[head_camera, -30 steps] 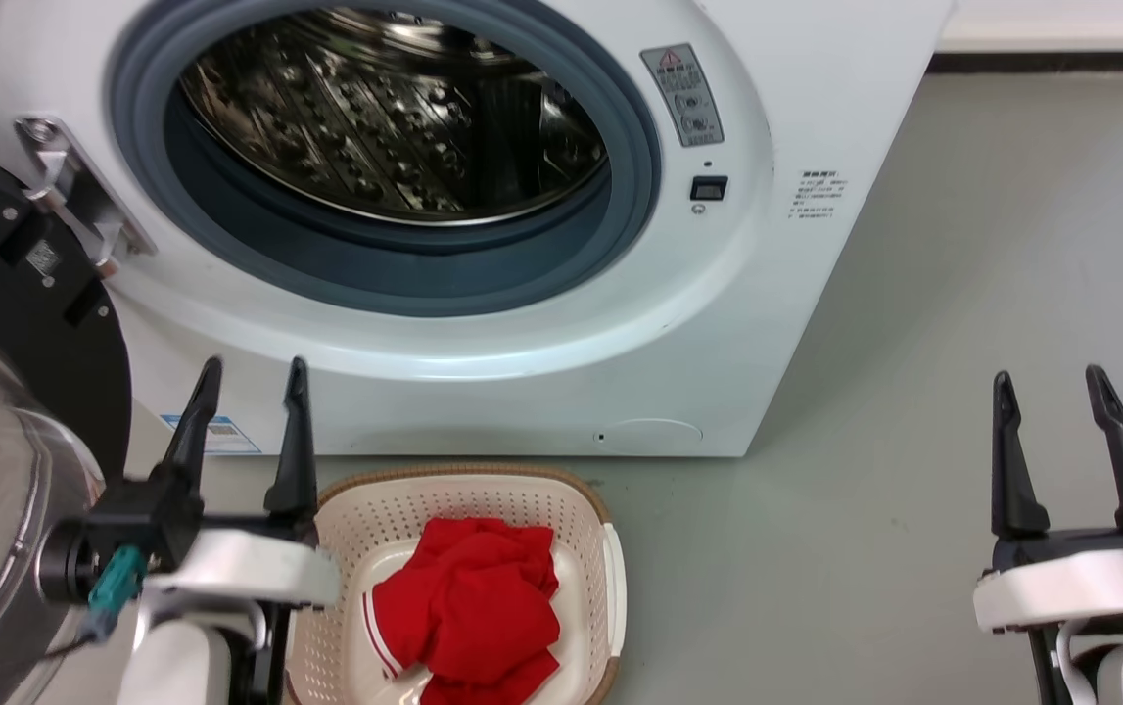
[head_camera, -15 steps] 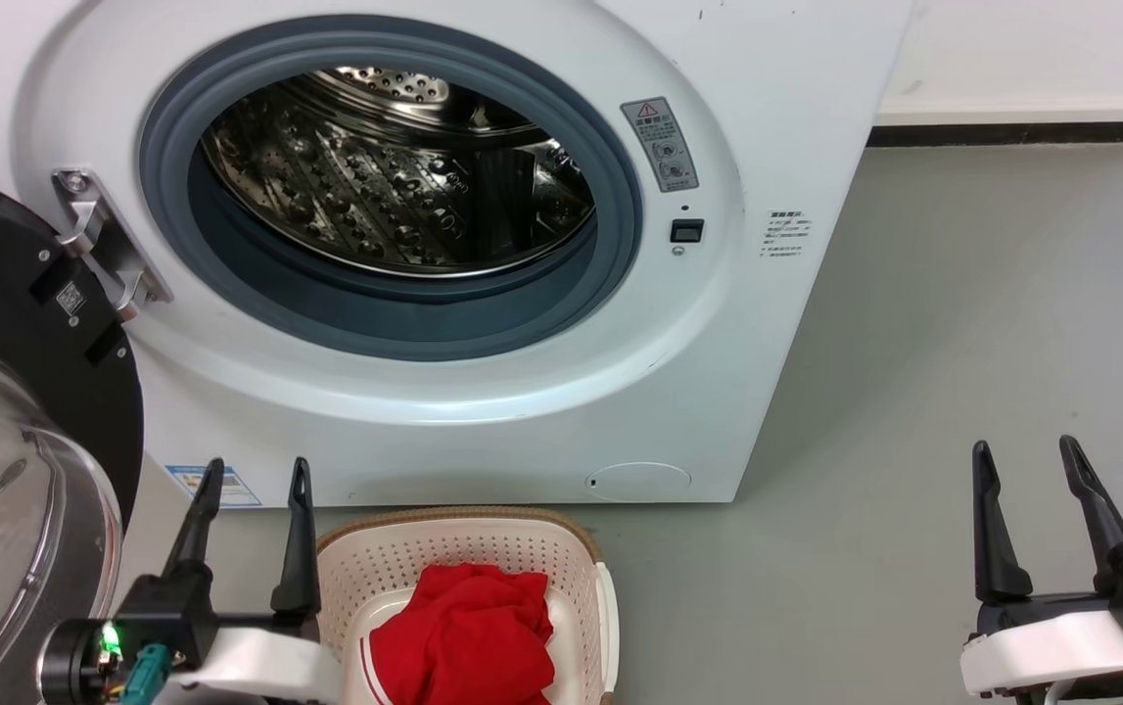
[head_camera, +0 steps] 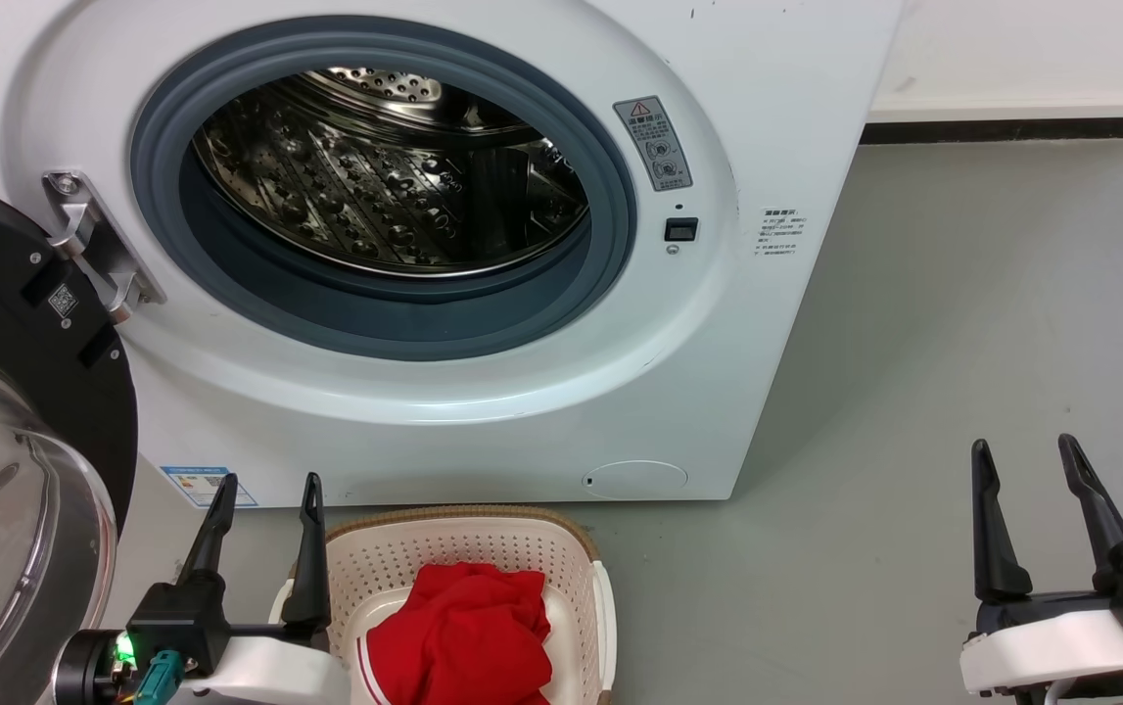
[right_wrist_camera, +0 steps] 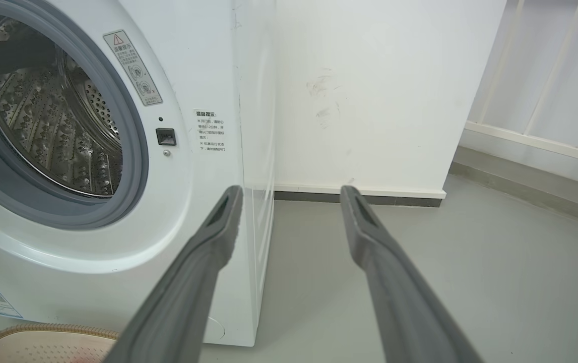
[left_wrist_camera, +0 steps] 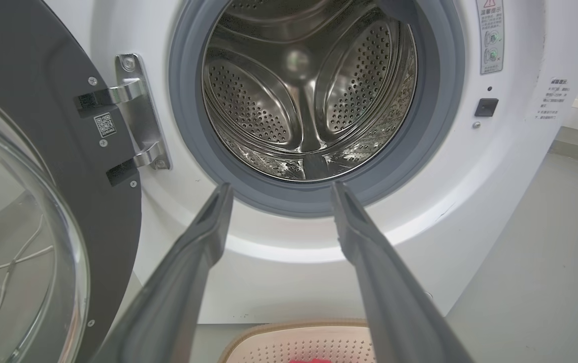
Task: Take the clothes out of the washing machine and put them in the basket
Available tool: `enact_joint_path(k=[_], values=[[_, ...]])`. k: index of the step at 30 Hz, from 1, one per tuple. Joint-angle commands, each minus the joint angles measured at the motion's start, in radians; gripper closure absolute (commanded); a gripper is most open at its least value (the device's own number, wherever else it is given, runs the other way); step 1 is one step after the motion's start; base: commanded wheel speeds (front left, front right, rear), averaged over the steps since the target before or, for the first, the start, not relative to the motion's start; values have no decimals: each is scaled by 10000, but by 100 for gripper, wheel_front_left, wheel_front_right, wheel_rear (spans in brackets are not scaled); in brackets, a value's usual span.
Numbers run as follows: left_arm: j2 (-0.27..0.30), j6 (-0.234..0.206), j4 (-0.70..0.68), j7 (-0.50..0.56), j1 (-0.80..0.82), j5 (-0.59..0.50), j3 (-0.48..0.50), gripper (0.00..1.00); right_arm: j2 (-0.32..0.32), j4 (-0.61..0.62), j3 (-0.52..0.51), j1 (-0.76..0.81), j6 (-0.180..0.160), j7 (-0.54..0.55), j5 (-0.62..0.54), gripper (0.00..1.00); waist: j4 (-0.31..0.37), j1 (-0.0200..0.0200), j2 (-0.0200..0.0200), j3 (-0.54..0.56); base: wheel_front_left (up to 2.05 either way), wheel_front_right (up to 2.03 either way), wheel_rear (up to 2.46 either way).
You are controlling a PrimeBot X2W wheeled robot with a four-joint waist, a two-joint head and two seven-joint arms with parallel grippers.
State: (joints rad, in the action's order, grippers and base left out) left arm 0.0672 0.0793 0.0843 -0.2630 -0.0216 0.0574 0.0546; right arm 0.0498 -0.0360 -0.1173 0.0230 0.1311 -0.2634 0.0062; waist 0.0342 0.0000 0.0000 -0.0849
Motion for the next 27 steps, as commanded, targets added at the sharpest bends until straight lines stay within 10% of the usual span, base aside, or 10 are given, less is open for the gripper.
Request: enact_joint_path(k=[1, 5, 6, 27], values=[[-14, 41, 28, -26, 38, -15, 27, 0, 10, 32, -19, -73, -7, -19, -71, 0, -6, 0, 0, -2, 0, 0, 0], [-49, 34, -19, -26, 102, 58, 95, 0, 10, 28, -55, -69, -7, -19, -89, 0, -23, 0, 0, 17, 0, 0, 0], [-58, 42, -63, -26, 120, 105, 131, 100, 10, 28, -55, -69, -7, -19, -88, 100, -24, 0, 0, 17, 0, 0, 0], [-124, 110, 599, 875, 239, 3388, 246, 100, -30, -687, -12, -261, 1, 820, 3398, 100, -65, 0, 0, 121, 0, 0, 0]])
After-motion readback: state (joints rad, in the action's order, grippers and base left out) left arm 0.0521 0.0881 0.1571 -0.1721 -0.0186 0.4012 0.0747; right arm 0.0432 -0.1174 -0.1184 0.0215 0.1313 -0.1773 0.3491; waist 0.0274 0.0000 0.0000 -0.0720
